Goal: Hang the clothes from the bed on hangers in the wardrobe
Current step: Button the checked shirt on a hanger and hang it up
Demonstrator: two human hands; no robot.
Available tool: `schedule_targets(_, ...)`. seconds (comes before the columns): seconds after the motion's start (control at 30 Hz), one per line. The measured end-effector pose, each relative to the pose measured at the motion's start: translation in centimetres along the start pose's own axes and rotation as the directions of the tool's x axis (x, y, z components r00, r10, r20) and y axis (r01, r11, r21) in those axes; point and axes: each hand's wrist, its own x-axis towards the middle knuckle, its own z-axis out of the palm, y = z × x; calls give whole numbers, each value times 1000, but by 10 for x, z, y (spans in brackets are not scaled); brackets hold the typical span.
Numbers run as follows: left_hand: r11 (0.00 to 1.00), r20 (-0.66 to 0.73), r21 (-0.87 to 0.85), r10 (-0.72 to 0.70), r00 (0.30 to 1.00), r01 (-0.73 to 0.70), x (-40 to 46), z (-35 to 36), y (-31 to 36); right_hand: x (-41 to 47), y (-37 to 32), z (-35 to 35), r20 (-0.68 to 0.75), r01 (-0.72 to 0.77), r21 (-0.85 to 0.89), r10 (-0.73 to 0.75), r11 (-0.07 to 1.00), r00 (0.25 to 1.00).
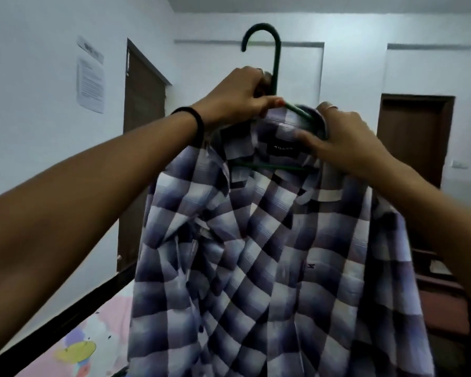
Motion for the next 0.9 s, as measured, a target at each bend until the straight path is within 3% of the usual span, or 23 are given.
schedule_targets(0.1, 999, -2, -14, -35, 999, 35, 16, -16, -2, 30, 0, -12, -60, 30, 96, -24, 995, 998)
schedule_targets(0.2, 989, -17, -115, -92, 996, 90, 18, -15, -7, 42, 0, -19, -81, 36, 23, -34, 999, 996)
schedule_targets(0.27, 985, -139, -90, -159, 977, 147, 15, -3, -8, 43, 3, -16, -114, 15, -62, -22, 998, 993)
schedule_targets(0.33, 970, -340, 33, -217, 915, 242, -1, 15, -3, 40, 10, -13, -140, -25, -139, 5, 990, 990)
schedule_targets(0.4, 957, -493, 127, -166, 854, 259, -30, 35, 9, 40, 22, -16, -179, -90, -174, 59, 981, 982)
schedule_targets(0.47, 953, -548, 198, -86, 832, 229, -62, 54, 20, 44, 31, -28, -221, -151, -196, 106, 969, 969)
schedule_targets(0.5, 950, -499, 200, -112, 860, 239, -74, 65, 21, 49, 34, -37, -252, -165, -211, 109, 963, 962)
schedule_targets(0.57, 915, -310, 180, -295, 904, 360, -90, 84, 20, 63, 37, -59, -329, -186, -256, 95, 949, 940)
schedule_targets(0.67, 847, -158, 105, -504, 849, 521, -93, 103, 5, 83, 37, -93, -446, -228, -317, 68, 921, 892)
schedule_targets(0.73, 821, -97, 83, -558, 824, 565, -83, 107, 3, 95, 36, -108, -467, -246, -359, 55, 900, 882)
schedule_targets(0.8, 820, -71, 86, -562, 824, 567, -68, 108, 13, 104, 32, -119, -438, -233, -426, 26, 874, 898)
schedule_targets(0.9, 849, -262, 46, -498, 827, 526, -45, 91, 28, 111, 23, -130, -434, -194, -482, -40, 854, 900)
